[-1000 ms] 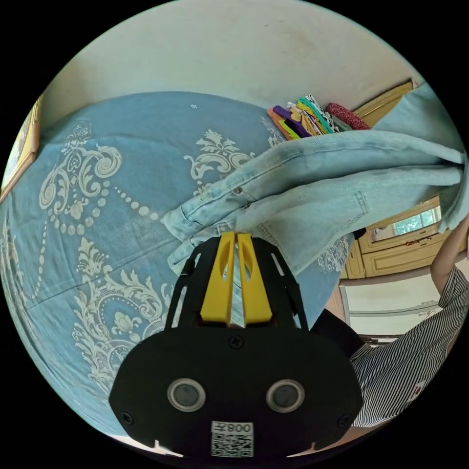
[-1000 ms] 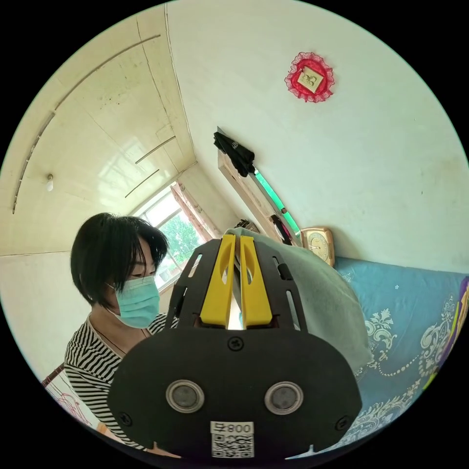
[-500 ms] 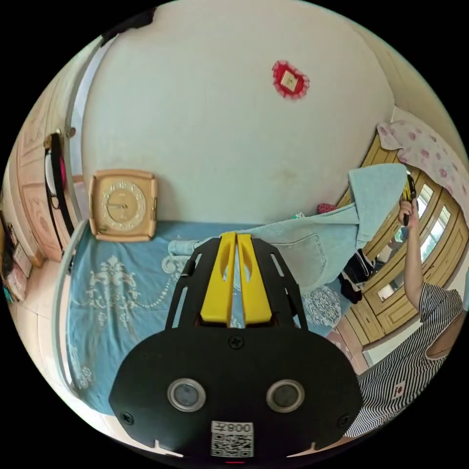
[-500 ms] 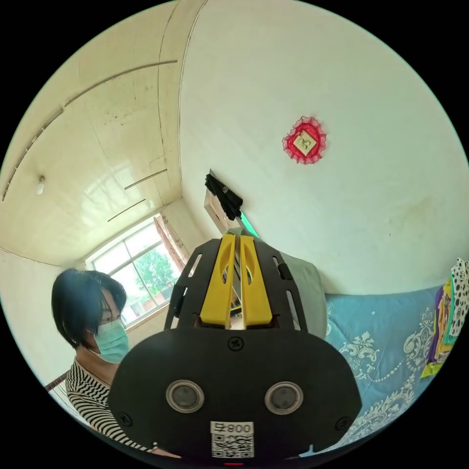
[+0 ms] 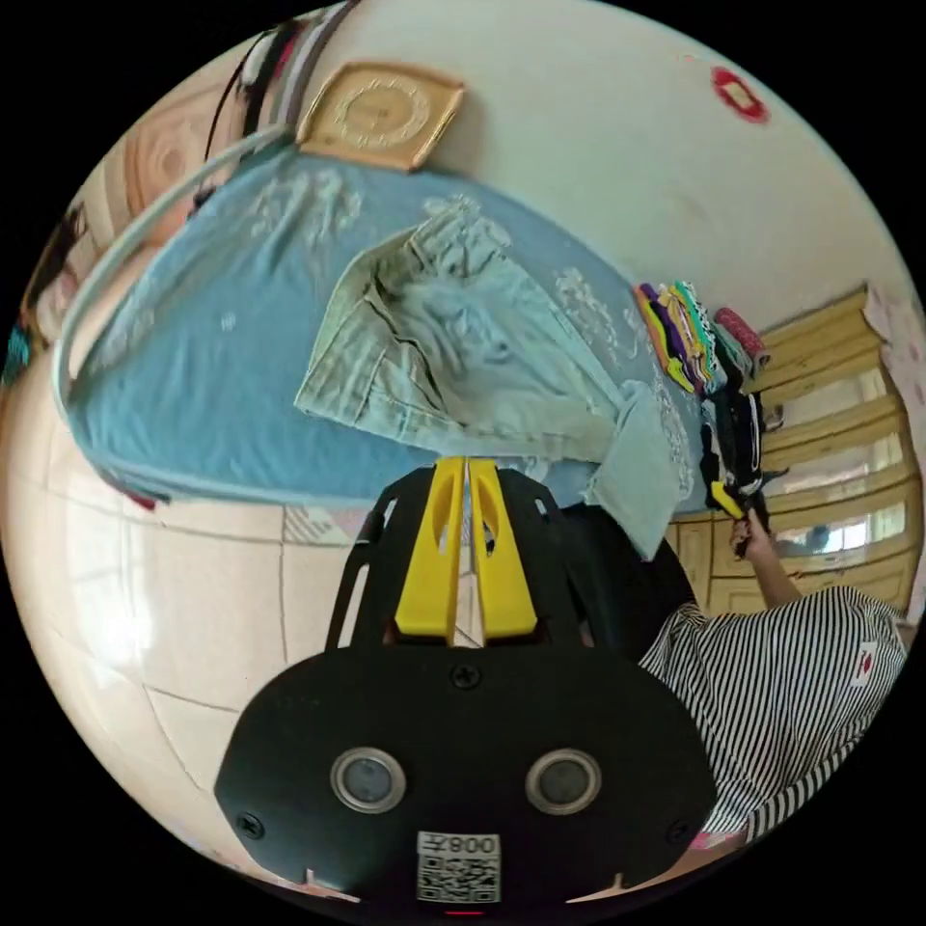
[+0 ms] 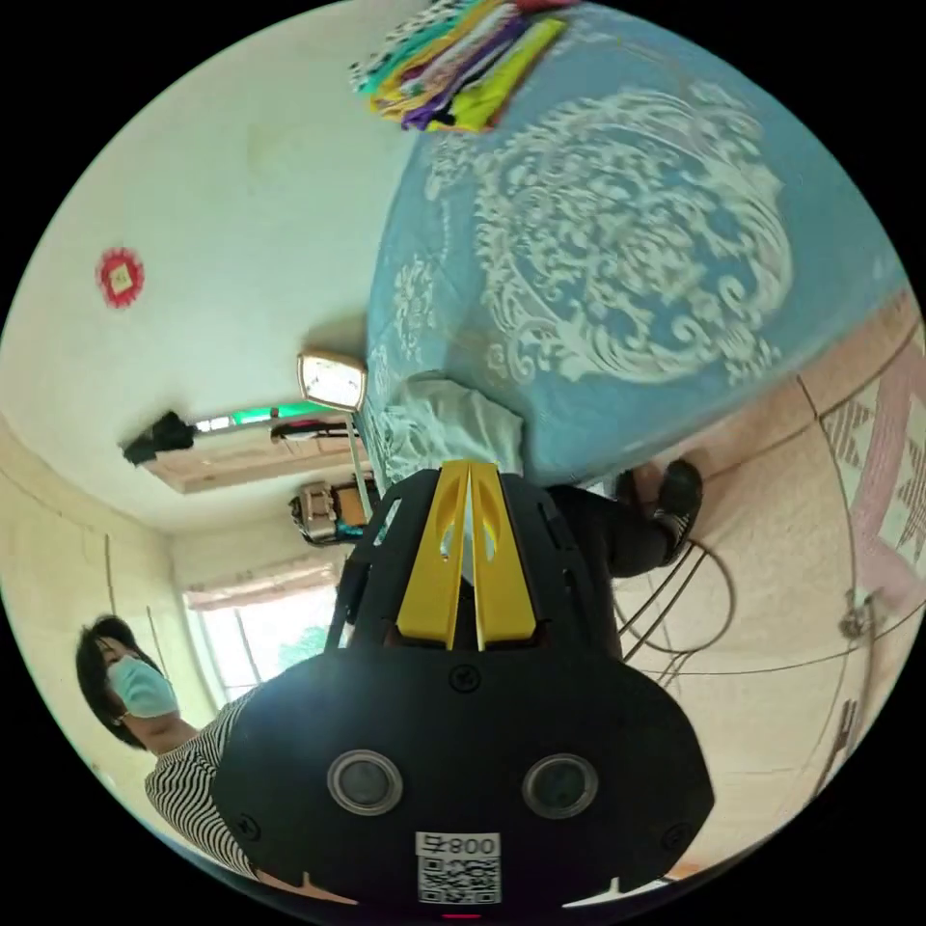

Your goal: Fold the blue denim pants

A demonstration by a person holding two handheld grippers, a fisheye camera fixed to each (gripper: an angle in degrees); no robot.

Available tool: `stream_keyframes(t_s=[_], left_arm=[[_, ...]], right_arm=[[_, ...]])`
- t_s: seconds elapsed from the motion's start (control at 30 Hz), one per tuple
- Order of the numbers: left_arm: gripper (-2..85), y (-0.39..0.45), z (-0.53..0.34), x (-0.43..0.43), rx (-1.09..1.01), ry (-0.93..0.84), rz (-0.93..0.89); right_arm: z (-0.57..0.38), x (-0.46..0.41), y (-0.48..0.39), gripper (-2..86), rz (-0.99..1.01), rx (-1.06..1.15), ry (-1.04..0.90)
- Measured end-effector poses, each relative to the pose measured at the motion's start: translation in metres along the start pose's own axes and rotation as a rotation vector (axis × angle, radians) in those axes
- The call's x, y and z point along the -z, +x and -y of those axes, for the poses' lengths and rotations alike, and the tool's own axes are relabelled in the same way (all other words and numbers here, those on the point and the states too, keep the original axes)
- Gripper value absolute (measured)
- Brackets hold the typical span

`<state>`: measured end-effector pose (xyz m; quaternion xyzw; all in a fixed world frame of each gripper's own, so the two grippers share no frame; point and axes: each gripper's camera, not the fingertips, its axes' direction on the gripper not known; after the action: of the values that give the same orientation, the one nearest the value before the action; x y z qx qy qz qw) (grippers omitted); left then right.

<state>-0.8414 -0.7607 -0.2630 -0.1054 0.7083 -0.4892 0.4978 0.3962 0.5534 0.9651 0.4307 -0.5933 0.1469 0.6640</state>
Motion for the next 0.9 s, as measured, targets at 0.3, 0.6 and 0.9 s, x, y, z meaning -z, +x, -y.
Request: stream_keyframes(t_s=[0.3,0.6,0.9], left_arm=[[3.1,-0.010,-0.039,-0.053,0.054,0.027,-0.361],[8.0,0.095,0.036,-0.143,-0.286,-0.237,-0.323],[5.1,0.121,0.061,-0.200,-0.321,-0.385,-0.172]], right_arm=[[-0.004,-0.056,-0.033,1.6,-0.044,0.267,-0.116],[-0.014,-0.240,-0.093,10.2,-0.344,0.554,-0.523],[-0.010,-0.302,-0.072,5.2,-0.601,0.554,-0.618]])
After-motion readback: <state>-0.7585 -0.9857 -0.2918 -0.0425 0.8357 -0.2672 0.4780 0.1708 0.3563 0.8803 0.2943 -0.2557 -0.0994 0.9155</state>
